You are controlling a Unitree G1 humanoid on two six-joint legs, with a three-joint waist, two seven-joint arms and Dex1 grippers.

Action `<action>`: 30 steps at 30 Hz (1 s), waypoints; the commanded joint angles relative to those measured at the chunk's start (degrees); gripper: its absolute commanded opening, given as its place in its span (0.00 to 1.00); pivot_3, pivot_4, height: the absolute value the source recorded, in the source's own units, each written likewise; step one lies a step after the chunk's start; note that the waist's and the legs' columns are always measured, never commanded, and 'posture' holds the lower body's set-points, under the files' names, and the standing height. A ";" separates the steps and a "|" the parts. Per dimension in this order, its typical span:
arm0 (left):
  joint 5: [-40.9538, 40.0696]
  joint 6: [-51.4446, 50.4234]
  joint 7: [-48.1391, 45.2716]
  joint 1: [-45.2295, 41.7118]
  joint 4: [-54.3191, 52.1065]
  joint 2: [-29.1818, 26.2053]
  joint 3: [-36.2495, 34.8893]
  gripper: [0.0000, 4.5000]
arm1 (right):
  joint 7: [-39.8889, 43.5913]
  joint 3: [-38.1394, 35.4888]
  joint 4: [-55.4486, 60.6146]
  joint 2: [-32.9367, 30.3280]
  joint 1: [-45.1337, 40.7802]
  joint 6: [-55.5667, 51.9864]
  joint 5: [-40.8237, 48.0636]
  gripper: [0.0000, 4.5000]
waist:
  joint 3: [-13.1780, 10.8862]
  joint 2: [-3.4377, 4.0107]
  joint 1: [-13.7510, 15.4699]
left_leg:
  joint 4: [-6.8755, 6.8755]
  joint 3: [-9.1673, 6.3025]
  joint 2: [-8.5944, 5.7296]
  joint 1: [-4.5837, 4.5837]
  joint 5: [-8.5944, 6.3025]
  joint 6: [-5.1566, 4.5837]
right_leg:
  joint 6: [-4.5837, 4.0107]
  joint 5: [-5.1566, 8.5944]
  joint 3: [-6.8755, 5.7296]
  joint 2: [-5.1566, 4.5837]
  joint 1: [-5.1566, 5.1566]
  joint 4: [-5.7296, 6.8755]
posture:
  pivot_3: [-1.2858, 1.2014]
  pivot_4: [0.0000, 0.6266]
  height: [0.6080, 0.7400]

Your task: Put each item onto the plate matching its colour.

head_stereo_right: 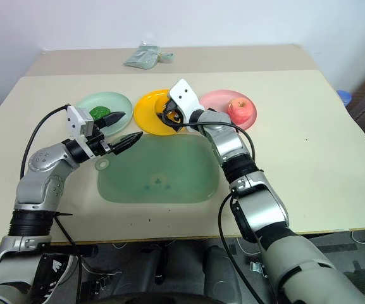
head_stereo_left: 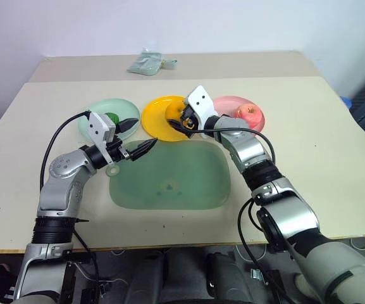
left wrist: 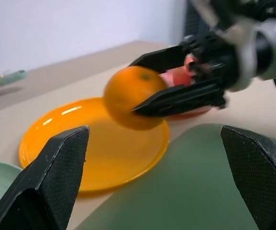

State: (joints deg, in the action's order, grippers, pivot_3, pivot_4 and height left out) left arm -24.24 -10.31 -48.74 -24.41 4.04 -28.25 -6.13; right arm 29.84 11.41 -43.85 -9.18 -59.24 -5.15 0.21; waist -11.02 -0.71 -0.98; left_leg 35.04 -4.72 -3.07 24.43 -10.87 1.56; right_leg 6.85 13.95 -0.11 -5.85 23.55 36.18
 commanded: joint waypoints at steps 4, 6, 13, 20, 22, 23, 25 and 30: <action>-0.35 1.01 0.80 0.61 -2.48 -0.18 -1.38 1.00 | -0.27 -2.93 -10.06 3.65 -3.98 6.30 0.31 0.73 | 0.00 0.00 -0.30 | -0.01 0.00 0.02 -0.02 0.01 0.01 | -0.01 0.00 0.01 0.04 0.01 0.03 | 0.52 0.24 1.00; -0.44 0.86 0.87 0.65 -2.62 -0.10 -1.34 1.00 | -0.35 -3.07 -11.93 4.37 -4.17 7.41 -0.05 0.73 | -0.01 0.01 -0.41 | -0.03 0.00 0.02 -0.02 0.01 0.01 | -0.01 -0.01 0.01 0.06 0.03 0.05 | 0.52 0.24 1.00; -0.93 0.79 0.48 0.47 -2.61 -0.12 -1.51 1.00 | -2.45 -5.44 -13.81 4.70 -5.57 10.14 0.37 0.99 | -0.01 0.01 -1.20 | -0.01 -0.05 0.02 -0.02 0.04 0.05 | -0.01 -0.01 0.01 0.06 0.02 0.08 | 0.52 0.24 1.00; -2.43 0.12 -2.63 1.01 -2.88 -1.74 -2.23 1.00 | 8.93 -12.66 2.57 1.11 1.28 9.08 11.24 0.99 | -0.01 0.02 -1.43 | -0.03 -0.06 0.03 -0.04 0.05 0.07 | -0.02 -0.01 0.01 0.08 0.03 0.12 | 0.52 0.24 1.00; -3.13 0.06 -4.43 1.24 -2.61 -2.72 -2.64 1.00 | 15.26 -12.52 12.72 -1.68 7.11 6.43 14.64 0.99 | -0.01 0.02 -1.34 | -0.04 -0.09 0.04 -0.02 0.04 0.06 | -0.01 -0.01 0.00 0.07 0.00 0.11 | 0.52 0.24 1.00; -3.58 0.05 -5.29 1.24 -2.27 -3.19 -2.83 1.00 | 17.72 -11.95 17.66 -3.39 10.06 5.22 15.65 0.99 | -0.01 0.02 -1.26 | -0.03 -0.07 0.03 -0.02 0.03 0.04 | -0.01 -0.01 0.01 0.06 -0.01 0.10 | 0.52 0.24 1.00; -3.52 1.14 -7.34 0.97 -0.87 -4.36 -3.13 1.00 | 21.24 -12.41 27.59 -6.84 15.75 1.95 19.09 0.99 | -0.01 0.01 -1.17 | -0.02 -0.09 0.02 -0.02 0.02 0.03 | 0.00 -0.01 -0.01 0.05 -0.05 0.07 | 0.52 0.24 1.00; -5.25 0.76 -13.33 -0.28 3.24 -7.07 -4.46 1.00 | 27.05 -16.19 46.76 -15.52 26.64 -7.71 29.71 0.99 | -0.03 0.05 -1.38 | 0.04 -0.07 0.08 -0.06 0.03 0.03 | -0.02 0.00 0.00 0.07 -0.05 0.07 | 0.52 0.24 1.00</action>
State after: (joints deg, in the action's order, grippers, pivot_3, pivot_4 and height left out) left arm -27.85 -10.33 -60.04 -23.67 6.85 -33.96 -8.68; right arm 54.94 -2.34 -4.11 -23.02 -32.99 -10.34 25.41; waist -11.04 -0.66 -2.35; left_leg 35.10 -4.81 -2.96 24.36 -10.85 1.59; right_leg 6.81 13.96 -0.11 -5.78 23.50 36.25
